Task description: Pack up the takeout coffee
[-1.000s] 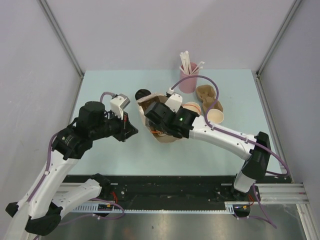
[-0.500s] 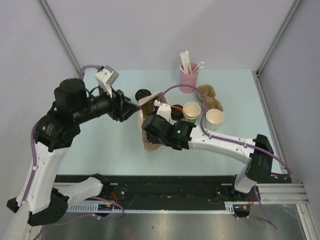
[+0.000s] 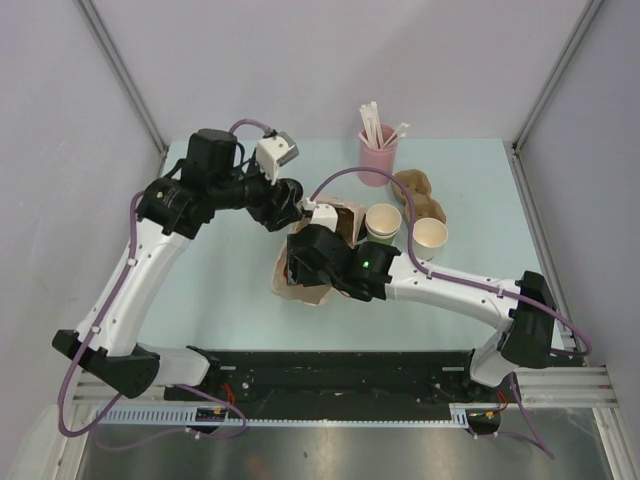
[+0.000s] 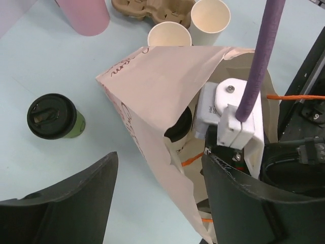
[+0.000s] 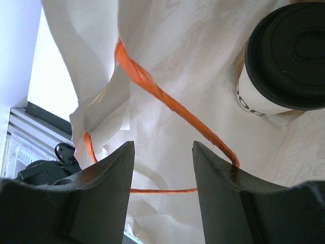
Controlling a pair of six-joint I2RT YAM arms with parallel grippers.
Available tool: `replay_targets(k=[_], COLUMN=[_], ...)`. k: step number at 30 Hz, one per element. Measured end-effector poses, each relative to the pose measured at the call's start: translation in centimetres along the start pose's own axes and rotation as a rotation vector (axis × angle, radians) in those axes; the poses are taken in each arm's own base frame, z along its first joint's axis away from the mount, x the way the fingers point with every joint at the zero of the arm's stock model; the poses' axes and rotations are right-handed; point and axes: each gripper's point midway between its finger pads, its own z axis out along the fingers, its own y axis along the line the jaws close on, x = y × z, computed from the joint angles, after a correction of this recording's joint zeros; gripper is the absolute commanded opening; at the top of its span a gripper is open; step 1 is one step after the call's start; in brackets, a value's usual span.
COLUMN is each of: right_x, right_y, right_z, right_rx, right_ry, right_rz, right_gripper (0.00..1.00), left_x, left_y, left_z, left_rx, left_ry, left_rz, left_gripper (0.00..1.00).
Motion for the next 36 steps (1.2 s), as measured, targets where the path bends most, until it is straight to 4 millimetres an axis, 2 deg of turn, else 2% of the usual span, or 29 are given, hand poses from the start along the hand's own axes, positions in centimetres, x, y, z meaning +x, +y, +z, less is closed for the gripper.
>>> replay_targets(k=[8,17,20,22,25,27,28,29,31,32,36], right_x=[0.0,-1.3,-1.1,-0.8,-0.6,-0.5,-0.6,-0.6,-0.6,-0.6,-0.7], right_y=[0.0,1.7,1.8,1.7,1.5,1.3,1.2,1.2,1.2,1.2,1.3], right_z=[-0.6,-3.4,-3.8,-3.7,-3.5,-3.4,-3.4,-3.3,-3.3,-3.4,-5.0], right_rx=[-0.033,-0.157,-0.183,-0.188,-0.188,-0.185,-0.184,-0.185,-0.188,-0.192,-0.214], right_ry=[0.008,-0.005,0.004,0.015,0.025,0.028,0.028,0.030,0.033,0.035,0.035], right_rz=[-0.016,-0.054,-0.060,-0.063,-0.062,-0.061,-0.060,-0.059,-0.058,-0.058,-0.058], right_gripper=[0.54,0.55,0.55,0.54,0.54,0.54,0.54,0.55,0.56,0.57,0.61], left_x=[0.1,-2.2,-1.4,-0.2,1.7,2.5,2.6,2.8,3.1,3.1,3.4], left_y=[0.3,-0.9,-1.3,-1.6,-2.0,-2.0,-1.9,-1.7,-1.6,-1.5,-1.7], left_z=[0.9,-0.3,0.3,1.0,2.1,2.7,2.9,3.0,3.1,3.1,2.5], left_rx=[0.025,0.056,0.076,0.092,0.103,0.100,0.095,0.088,0.082,0.079,0.066], left_ry=[0.022,-0.041,-0.017,0.021,0.086,0.118,0.125,0.132,0.140,0.140,0.135], left_rz=[0.034,0.003,-0.011,-0.026,-0.042,-0.051,-0.052,-0.052,-0.051,-0.056,-0.061], left_gripper=[0.73,0.75,0.73,0.71,0.65,0.54,0.47,0.27,0.11,0.00,0.00])
